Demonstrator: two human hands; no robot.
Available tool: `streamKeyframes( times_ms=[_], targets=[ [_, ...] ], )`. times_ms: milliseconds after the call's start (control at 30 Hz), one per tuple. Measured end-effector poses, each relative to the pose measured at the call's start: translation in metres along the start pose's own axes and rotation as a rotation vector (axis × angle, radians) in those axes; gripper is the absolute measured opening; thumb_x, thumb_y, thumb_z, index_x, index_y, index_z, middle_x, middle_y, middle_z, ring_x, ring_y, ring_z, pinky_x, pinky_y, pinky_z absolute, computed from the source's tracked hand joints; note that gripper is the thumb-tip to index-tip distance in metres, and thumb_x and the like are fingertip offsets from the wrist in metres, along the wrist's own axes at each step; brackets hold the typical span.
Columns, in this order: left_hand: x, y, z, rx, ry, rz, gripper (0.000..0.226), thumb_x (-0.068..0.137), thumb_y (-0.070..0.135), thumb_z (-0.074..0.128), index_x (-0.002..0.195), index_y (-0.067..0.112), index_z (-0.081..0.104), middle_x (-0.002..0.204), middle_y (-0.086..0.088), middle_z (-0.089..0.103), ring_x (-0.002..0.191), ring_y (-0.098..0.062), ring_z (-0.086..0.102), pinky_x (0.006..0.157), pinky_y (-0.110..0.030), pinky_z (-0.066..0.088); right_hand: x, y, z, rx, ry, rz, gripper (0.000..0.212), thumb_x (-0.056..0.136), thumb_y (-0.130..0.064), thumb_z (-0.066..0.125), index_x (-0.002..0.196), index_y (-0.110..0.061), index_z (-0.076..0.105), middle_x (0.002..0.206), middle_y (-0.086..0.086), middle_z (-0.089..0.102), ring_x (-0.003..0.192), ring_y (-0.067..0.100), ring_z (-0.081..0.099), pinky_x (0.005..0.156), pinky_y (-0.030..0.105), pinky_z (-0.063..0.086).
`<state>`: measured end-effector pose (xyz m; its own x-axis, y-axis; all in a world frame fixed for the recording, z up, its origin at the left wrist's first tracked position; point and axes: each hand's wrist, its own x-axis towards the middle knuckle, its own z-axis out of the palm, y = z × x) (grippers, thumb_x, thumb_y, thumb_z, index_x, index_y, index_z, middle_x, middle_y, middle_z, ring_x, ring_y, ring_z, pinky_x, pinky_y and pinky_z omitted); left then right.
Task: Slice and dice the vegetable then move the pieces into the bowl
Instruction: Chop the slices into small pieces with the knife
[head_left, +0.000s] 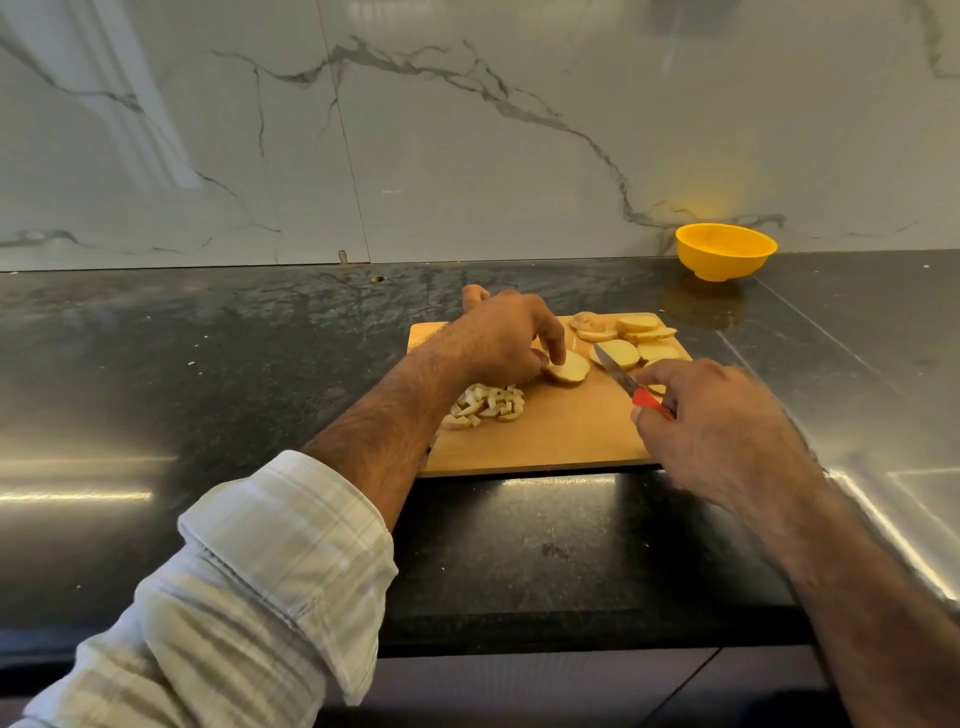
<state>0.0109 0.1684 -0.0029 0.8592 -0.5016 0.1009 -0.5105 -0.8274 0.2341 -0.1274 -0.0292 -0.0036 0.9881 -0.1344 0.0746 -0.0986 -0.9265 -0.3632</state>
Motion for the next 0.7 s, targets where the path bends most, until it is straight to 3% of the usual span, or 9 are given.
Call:
streamKeyframes(
  times_ms=[67,167,300,500,700],
  targets=[
    [0.002,0.003,0.003,-0.006,0.01,-0.019,0.016,0.094,0.048,0.075,0.107,0.039,0.074,0.113,0.021,0.066,0.117,-0.007,0.053,0.115,-0.059,0.024,-0.001,-0.006,0.0,-0.021,0.012,-0.023,0.042,0.1,-0.04,0.062,0.141,-0.042,0.056,0.115,-0.008,0.063,0.101,0.014,0.059,0.076,0.034,0.057],
    [0.003,0.008,0.006,0.009,0.007,-0.046,0.031,0.091,0.062,0.073,0.109,0.038,0.074,0.117,0.018,0.067,0.115,-0.008,0.056,0.114,-0.06,0.029,-0.004,-0.016,0.005,-0.099,-0.005,-0.066,0.044,0.102,-0.039,0.058,0.145,-0.039,0.054,0.13,-0.005,0.063,0.113,0.018,0.058,0.087,0.036,0.055],
    [0.003,0.011,0.004,0.034,-0.021,-0.02,0.03,0.093,0.061,0.071,0.109,0.036,0.075,0.109,0.019,0.06,0.11,-0.007,0.05,0.114,-0.059,0.028,-0.005,-0.026,0.008,-0.158,-0.031,-0.067,0.04,0.102,-0.036,0.055,0.142,-0.034,0.058,0.132,-0.003,0.062,0.112,0.019,0.058,0.087,0.036,0.055],
    [0.0,0.01,0.001,0.043,-0.077,-0.004,0.035,0.091,0.058,0.075,0.118,0.035,0.074,0.12,0.016,0.064,0.122,-0.011,0.055,0.115,-0.056,0.025,-0.001,-0.032,0.013,-0.192,-0.14,-0.048,0.023,0.096,-0.032,0.064,0.118,-0.028,0.065,0.102,-0.006,0.058,0.092,0.012,0.055,0.072,0.029,0.05],
    [-0.001,0.013,-0.002,0.053,-0.088,-0.014,0.03,0.093,0.054,0.075,0.118,0.036,0.075,0.118,0.018,0.061,0.127,-0.011,0.052,0.116,-0.057,0.023,0.007,-0.039,0.007,-0.165,-0.149,-0.07,0.043,0.097,-0.031,0.067,0.139,-0.025,0.061,0.117,-0.003,0.059,0.098,0.014,0.05,0.08,0.028,0.047]
  ],
)
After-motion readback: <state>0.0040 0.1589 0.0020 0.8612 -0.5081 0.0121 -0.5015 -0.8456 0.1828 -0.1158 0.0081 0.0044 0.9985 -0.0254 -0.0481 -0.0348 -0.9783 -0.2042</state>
